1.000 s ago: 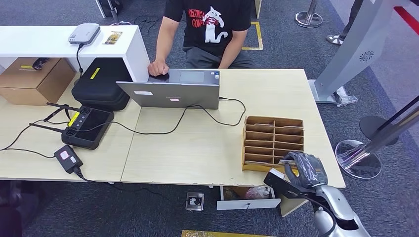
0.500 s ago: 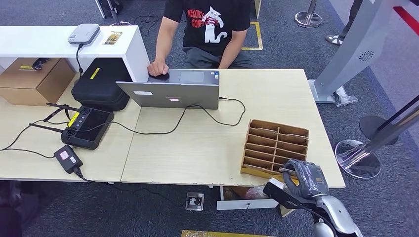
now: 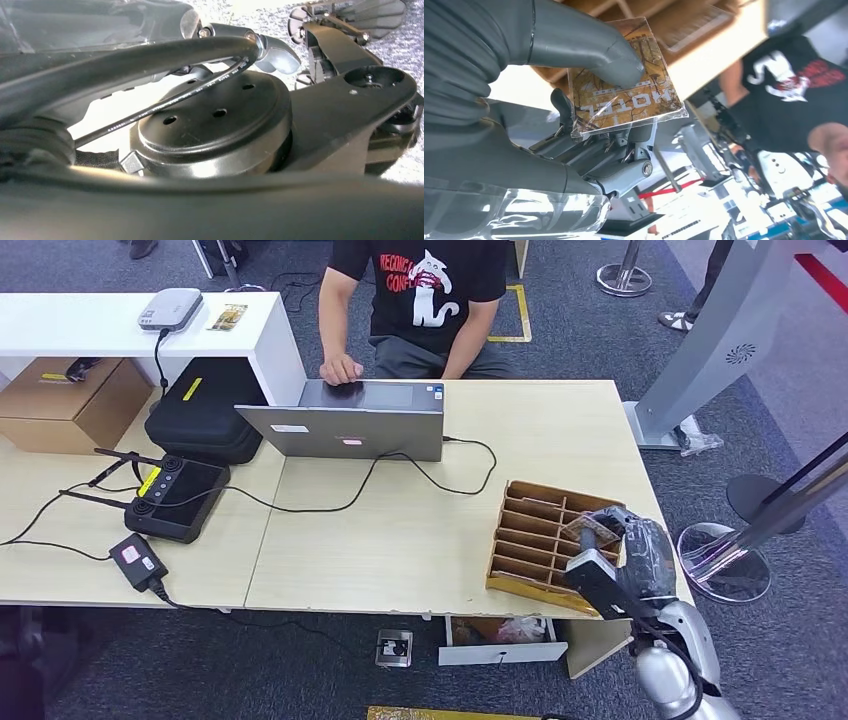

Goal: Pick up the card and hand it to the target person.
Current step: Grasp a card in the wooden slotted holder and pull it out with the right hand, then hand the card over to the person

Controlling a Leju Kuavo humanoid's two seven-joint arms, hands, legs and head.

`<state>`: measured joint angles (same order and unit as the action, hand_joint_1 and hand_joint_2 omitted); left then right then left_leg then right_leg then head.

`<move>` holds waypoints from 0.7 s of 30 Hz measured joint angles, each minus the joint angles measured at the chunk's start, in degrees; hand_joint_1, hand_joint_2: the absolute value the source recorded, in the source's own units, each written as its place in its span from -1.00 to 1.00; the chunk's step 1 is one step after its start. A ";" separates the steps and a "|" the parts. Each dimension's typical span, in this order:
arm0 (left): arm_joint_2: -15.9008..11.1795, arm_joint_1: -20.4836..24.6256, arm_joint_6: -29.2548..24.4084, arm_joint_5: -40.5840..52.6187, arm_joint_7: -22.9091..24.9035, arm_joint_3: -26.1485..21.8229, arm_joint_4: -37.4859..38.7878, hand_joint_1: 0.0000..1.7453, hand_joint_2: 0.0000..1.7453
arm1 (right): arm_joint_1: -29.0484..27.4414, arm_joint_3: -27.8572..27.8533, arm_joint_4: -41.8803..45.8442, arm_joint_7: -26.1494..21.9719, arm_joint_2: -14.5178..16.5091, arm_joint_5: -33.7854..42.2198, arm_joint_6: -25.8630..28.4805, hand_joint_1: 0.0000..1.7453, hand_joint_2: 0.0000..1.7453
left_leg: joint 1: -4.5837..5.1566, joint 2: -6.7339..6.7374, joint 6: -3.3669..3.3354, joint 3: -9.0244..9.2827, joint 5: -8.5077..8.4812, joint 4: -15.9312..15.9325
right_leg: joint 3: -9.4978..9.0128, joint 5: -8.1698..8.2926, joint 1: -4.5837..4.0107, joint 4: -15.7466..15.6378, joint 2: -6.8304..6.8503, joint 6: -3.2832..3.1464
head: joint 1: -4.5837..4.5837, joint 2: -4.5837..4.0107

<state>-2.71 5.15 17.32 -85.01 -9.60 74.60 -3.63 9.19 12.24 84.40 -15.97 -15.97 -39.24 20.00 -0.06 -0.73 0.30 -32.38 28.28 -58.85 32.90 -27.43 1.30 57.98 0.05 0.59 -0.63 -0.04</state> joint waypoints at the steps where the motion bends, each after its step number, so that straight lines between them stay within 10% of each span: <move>1: 0.06 0.00 -0.03 -0.08 0.00 0.08 0.00 -1.00 -1.00 | 0.51 0.00 -0.07 -0.57 0.20 1.11 -0.26 0.66 1.00 | 0.00 -0.01 0.00 0.00 0.00 0.00 | 0.00 0.00 0.00 0.00 0.01 0.00 | 0.01 0.00; 10: 0.17 0.00 -0.03 -0.96 0.01 0.32 0.00 -1.00 -1.00 | 5.20 -0.02 -0.80 -5.65 1.94 22.94 -9.86 0.83 1.00 | -0.01 0.00 0.01 -0.03 -0.01 0.01 | 0.01 0.00 -0.01 0.01 0.00 0.00 | 0.00 0.00; 21: 0.26 0.07 -0.03 -1.06 -0.57 0.75 0.00 -1.00 -1.00 | 14.86 0.95 -6.81 -4.92 4.05 23.06 -10.61 0.74 1.00 | 0.00 -0.01 0.01 -0.06 -0.09 0.00 | 0.00 0.05 0.00 0.04 0.00 0.01 | 0.00 0.00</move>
<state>-2.45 5.23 17.29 -86.07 -10.16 75.35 -3.63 24.04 13.19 77.59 -20.89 -11.92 -16.17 9.40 -0.07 -0.74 0.30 -32.44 28.19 -58.85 32.90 -27.38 1.30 58.02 0.05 0.60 -0.63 -0.04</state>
